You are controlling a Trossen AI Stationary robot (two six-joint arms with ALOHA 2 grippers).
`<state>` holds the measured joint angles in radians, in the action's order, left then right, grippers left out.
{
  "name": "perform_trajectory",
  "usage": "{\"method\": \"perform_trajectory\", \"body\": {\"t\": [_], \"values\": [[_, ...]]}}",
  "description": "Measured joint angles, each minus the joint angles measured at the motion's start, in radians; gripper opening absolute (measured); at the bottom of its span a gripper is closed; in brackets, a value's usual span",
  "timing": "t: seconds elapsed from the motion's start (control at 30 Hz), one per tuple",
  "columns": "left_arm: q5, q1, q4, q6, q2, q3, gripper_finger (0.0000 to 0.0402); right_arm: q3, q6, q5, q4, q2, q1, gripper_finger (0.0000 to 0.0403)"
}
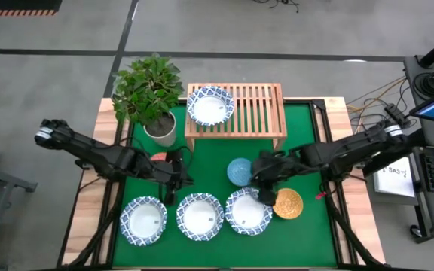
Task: Place and stack bowls onto a shelf
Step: Put the light blue bowl on the shelf
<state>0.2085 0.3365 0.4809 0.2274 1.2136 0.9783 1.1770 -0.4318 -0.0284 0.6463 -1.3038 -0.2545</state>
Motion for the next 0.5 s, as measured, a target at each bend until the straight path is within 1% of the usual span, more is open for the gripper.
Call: {"method": "perform_trajectory", "body": {"t": [0.07,0.2,0.33,0.4,0.5], "values": [[0.031,0.028,-0.004,0.0,0.004,-0.001,0.0022,0.059,-0.035,0.0,0.081,-0.049,-0.007,0.0068],[0.149,0.099,0.016,-0.013,-0.006,-0.003,0.0022,0.157,-0.071,0.002,0.241,-0.147,-0.016,0.0068],[0.257,0.161,0.038,0.007,-0.034,-0.003,0.0022,0.21,-0.059,0.003,0.325,-0.23,-0.02,0.0068],[0.278,0.184,0.039,0.01,-0.04,-0.003,0.0022,0.219,-0.053,0.008,0.331,-0.265,-0.02,0.0068],[0.28,0.203,0.039,0.01,-0.045,-0.003,0.0022,0.235,-0.024,0.009,0.34,-0.312,-0.02,0.0068]]}}
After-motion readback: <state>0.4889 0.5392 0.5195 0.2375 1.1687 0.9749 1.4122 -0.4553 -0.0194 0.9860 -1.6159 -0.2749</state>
